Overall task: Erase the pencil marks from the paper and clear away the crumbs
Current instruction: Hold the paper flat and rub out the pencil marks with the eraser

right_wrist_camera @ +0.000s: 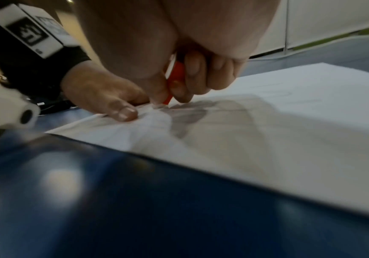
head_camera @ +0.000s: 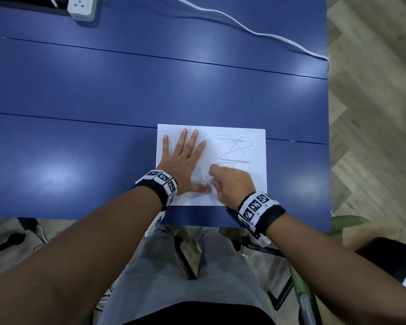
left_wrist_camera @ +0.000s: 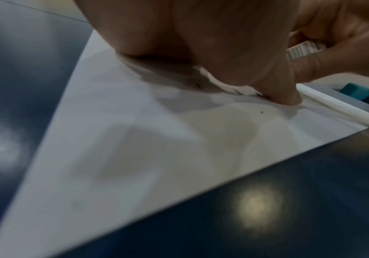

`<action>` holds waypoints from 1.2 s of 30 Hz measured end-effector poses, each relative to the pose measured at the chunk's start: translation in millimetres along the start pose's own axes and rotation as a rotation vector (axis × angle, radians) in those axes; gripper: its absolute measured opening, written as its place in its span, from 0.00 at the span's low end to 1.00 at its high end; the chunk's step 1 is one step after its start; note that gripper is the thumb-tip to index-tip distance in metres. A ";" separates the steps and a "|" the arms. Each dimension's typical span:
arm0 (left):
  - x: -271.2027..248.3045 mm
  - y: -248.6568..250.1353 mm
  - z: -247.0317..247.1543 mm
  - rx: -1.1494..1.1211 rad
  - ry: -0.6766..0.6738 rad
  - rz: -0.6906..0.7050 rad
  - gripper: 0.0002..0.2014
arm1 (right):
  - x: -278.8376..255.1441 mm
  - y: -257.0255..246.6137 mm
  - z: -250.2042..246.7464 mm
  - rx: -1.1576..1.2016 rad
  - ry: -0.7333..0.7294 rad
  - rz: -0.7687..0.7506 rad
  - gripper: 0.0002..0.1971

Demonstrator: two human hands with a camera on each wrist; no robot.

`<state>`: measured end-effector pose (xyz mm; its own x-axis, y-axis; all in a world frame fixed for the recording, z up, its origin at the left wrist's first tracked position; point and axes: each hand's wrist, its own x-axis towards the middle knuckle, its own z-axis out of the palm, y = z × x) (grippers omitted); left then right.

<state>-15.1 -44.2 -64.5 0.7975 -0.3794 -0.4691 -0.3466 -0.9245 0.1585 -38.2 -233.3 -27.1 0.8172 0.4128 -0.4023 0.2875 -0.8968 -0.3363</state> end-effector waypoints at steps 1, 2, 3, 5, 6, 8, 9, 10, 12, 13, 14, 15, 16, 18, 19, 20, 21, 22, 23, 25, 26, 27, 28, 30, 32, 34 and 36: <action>0.0 -0.1 -0.3 0.001 0.002 -0.001 0.65 | 2.7 1.9 -1.3 -0.001 0.011 0.003 0.08; 0.3 -0.1 -0.6 0.002 0.000 -0.001 0.65 | 7.2 4.4 -3.8 0.007 0.035 0.017 0.08; 1.1 -0.2 -0.6 0.002 -0.001 0.001 0.65 | 11.5 6.4 -6.4 0.027 0.062 0.039 0.08; 1.3 -0.2 -0.1 -0.001 -0.003 0.002 0.66 | 14.9 8.0 -7.0 0.073 0.104 0.077 0.07; 1.2 -0.4 -0.5 0.002 -0.004 0.001 0.66 | 13.2 6.9 -5.0 0.078 0.101 0.077 0.07; 0.6 -0.4 0.9 0.006 -0.003 -0.001 0.65 | 5.0 2.3 0.2 0.053 0.048 0.050 0.07; 0.7 -0.6 1.9 0.007 0.001 0.000 0.65 | 1.9 0.7 0.9 0.033 0.016 0.033 0.08; 0.4 -0.8 1.9 0.009 0.005 0.001 0.65 | 1.4 1.3 0.1 0.018 0.002 0.020 0.08; 0.8 -0.9 1.1 0.012 0.005 0.000 0.65 | 8.8 6.3 -4.3 0.021 0.029 0.025 0.08; 1.4 -0.8 1.0 0.012 0.001 0.000 0.65 | 12.8 8.6 -6.8 0.040 0.057 0.046 0.08; 1.7 -0.6 1.1 0.008 0.000 0.001 0.65 | 15.1 9.7 -7.7 0.063 0.079 0.072 0.08; 1.5 -0.4 1.1 0.004 0.003 0.002 0.65 | 14.5 9.4 -6.4 0.079 0.089 0.090 0.08; 1.2 -0.8 0.8 0.005 0.006 0.003 0.65 | 12.3 7.9 -3.7 0.083 0.085 0.090 0.08; 0.5 -1.0 1.8 0.015 0.008 0.001 0.65 | 3.9 3.5 1.5 0.057 0.040 0.057 0.08; 0.6 -1.2 2.7 0.020 0.010 0.000 0.65 | 1.0 2.4 2.1 0.035 0.014 0.040 0.08; 0.5 -1.4 2.9 0.021 0.013 0.000 0.65 | 0.5 3.0 1.3 0.017 -0.001 0.029 0.08; 0.7 -1.2 2.2 0.020 0.015 -0.001 0.65 | 1.9 4.6 0.0 0.005 -0.005 0.025 0.09; 1.0 -0.9 1.4 0.020 0.016 -0.001 0.65 | 3.7 6.2 -0.7 0.002 -0.004 0.027 0.09; 1.2 -1.0 0.8 0.022 0.015 0.000 0.65 | 4.5 6.6 -0.8 0.008 0.001 0.034 0.09; -1.8 -1.5 0.6 0.023 0.016 0.003 0.65 | 2.6 5.1 2.6 0.037 0.007 0.055 0.08; -4.7 -2.2 2.3 0.022 0.025 0.009 0.64 | 0.9 4.5 4.6 0.052 0.017 0.065 0.08; -8.4 -2.5 4.5 0.023 0.037 0.021 0.63 | -0.5 4.7 6.5 0.064 0.031 0.072 0.08; -13.2 -2.1 7.2 0.027 0.044 0.035 0.62 | -1.6 4.8 8.0 0.071 0.044 0.078 0.08; -22.5 -0.5 13.5 0.029 0.030 0.061 0.60 | -2.0 5.2 9.8 0.077 0.062 0.083 0.08; -27.7 0.4 16.7 0.003 -0.010 0.055 0.58 | -2.0 5.3 12.1 0.085 0.071 0.076 0.08; -27.1 0.4 15.8 -0.005 -0.020 0.045 0.59 | -2.8 5.0 13.4 0.091 0.075 0.072 0.08; -25.9 1.1 14.9 -0.002 -0.021 0.042 0.59 | -4.0 4.4 14.3 0.096 0.079 0.086 0.08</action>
<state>-43.5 -34.9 -65.1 0.7716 -0.4171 -0.4803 -0.3786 -0.9079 0.1801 -47.4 -236.7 -39.1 0.8747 0.3177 -0.3659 0.1685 -0.9073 -0.3851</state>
